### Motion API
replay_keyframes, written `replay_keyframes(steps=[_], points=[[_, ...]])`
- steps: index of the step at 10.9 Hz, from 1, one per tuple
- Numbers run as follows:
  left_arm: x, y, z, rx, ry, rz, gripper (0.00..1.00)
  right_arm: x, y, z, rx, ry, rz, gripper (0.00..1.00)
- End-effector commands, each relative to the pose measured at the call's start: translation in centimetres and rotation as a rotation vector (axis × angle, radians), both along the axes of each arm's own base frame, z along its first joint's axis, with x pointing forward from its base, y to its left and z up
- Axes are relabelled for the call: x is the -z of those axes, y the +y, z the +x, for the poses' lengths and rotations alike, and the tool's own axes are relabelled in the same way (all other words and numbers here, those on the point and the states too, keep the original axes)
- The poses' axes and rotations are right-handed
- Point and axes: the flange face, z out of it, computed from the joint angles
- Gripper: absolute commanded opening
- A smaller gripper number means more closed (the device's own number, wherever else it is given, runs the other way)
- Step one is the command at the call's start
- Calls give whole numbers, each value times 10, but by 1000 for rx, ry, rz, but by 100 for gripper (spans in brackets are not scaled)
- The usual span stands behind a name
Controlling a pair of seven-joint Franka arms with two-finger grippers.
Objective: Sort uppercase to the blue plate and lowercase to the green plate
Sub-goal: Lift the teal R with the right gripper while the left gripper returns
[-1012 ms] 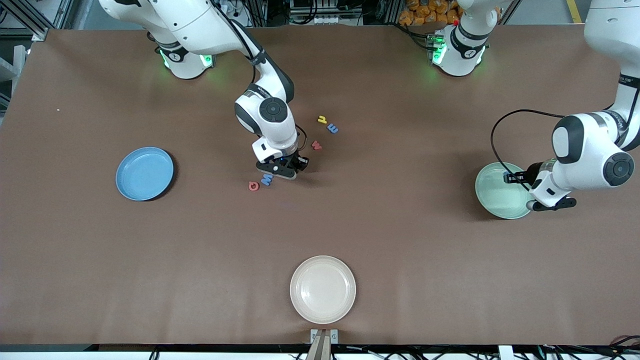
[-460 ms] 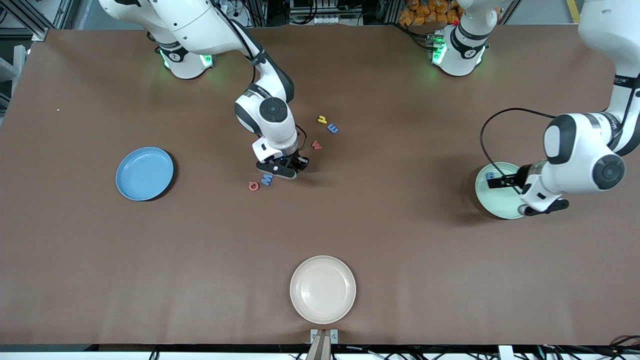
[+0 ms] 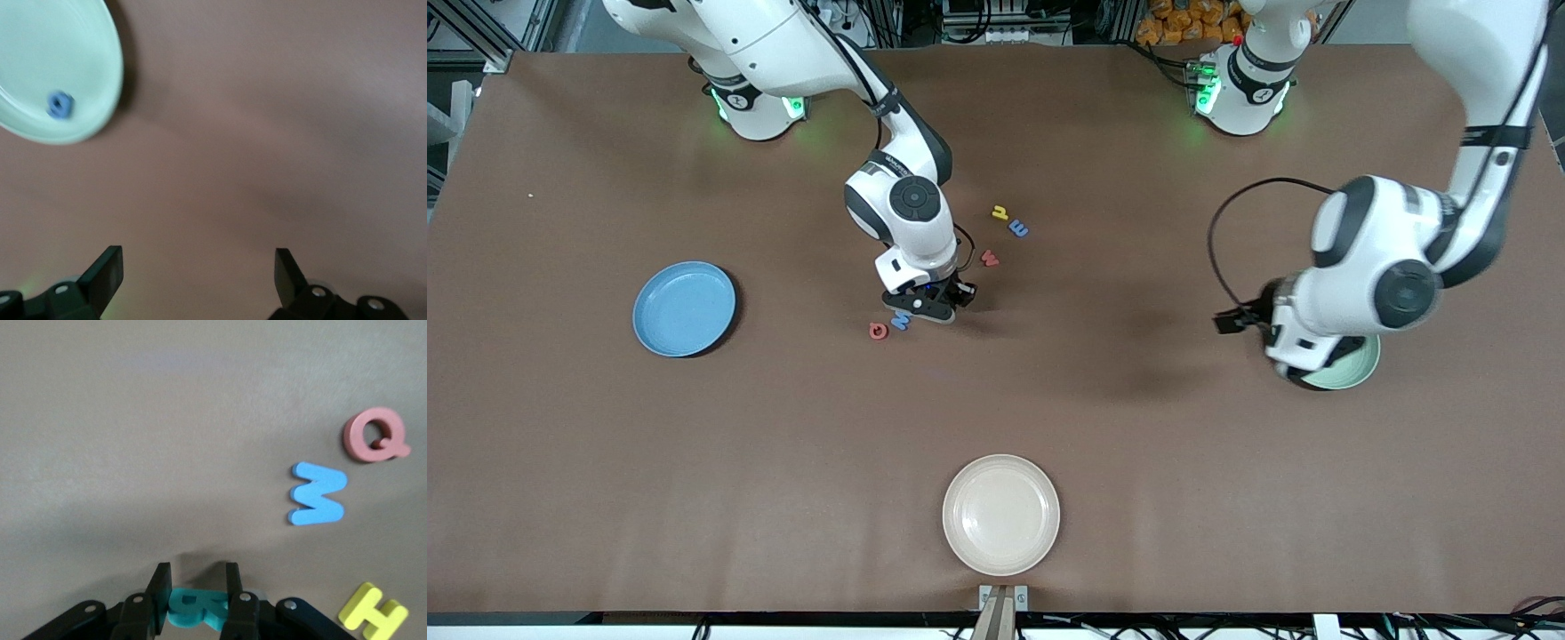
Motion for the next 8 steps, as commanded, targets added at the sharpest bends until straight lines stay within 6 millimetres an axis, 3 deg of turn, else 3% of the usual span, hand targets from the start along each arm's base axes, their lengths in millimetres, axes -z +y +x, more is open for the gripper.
replay_keyframes(steps=[1, 3, 5, 8], points=[[-2, -34, -11, -50, 30, 2, 100, -10, -9, 17, -50, 4, -23, 28], [-9, -64, -22, -68, 50, -43, 100, -16, -22, 28, -108, 7, -28, 28], [-15, -114, -40, -100, 31, -42, 100, -26, -43, 44, -184, 31, -53, 28], [-4, -171, -63, -153, 2, -38, 100, -50, -75, 76, -332, 84, -101, 29]])
